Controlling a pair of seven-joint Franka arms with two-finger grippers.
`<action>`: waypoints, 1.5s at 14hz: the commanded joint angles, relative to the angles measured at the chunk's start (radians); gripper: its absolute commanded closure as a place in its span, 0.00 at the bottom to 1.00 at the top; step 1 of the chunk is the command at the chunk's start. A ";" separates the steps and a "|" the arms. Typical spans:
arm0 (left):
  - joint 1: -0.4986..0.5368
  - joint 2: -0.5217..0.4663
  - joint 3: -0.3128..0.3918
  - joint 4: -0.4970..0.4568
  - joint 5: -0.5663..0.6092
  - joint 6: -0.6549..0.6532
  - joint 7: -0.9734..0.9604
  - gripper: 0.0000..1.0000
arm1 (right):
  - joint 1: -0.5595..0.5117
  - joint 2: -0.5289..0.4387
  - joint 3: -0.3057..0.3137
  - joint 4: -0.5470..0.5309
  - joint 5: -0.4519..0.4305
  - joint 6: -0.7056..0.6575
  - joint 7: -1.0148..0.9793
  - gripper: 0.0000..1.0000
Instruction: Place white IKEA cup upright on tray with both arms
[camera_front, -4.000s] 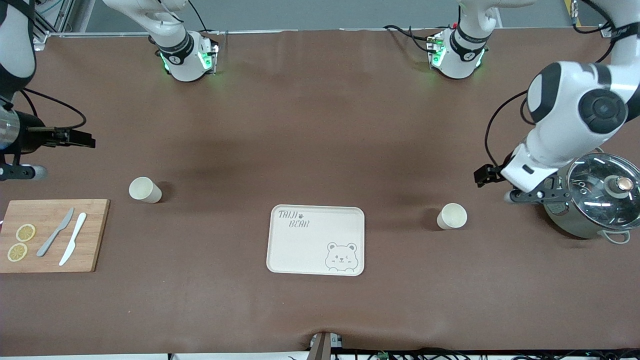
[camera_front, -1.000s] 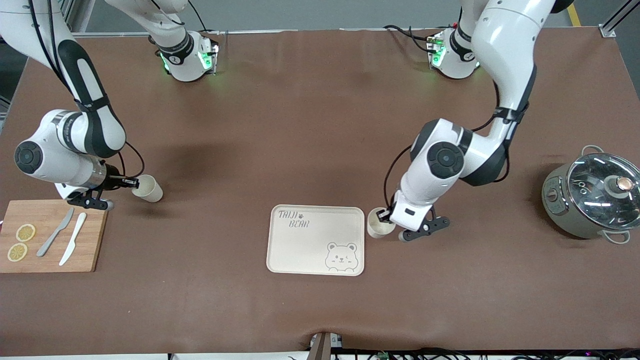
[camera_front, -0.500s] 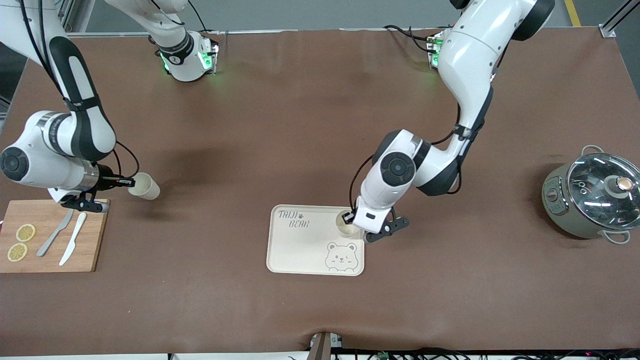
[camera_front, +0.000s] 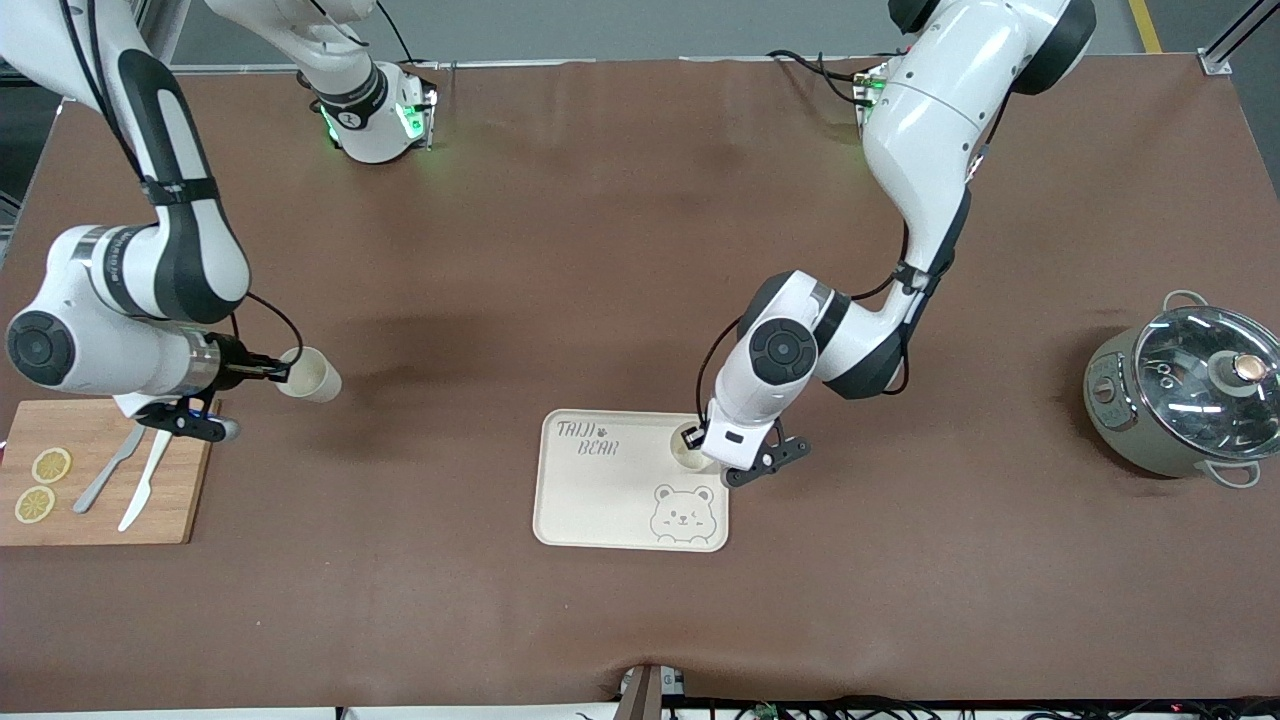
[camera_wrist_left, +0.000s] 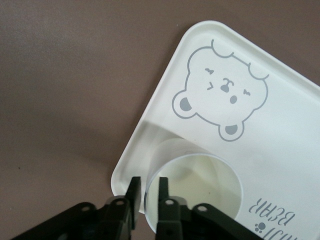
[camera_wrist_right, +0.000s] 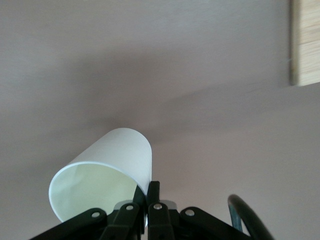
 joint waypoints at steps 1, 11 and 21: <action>-0.008 -0.011 0.011 0.022 0.017 -0.013 -0.008 0.00 | 0.086 0.015 -0.003 0.059 0.056 -0.018 0.162 1.00; 0.151 -0.272 0.044 0.015 0.106 -0.272 0.219 0.00 | 0.378 0.263 -0.003 0.420 0.177 -0.011 0.829 1.00; 0.330 -0.417 0.041 0.009 0.093 -0.454 0.524 0.00 | 0.500 0.455 -0.002 0.531 0.179 0.247 1.063 1.00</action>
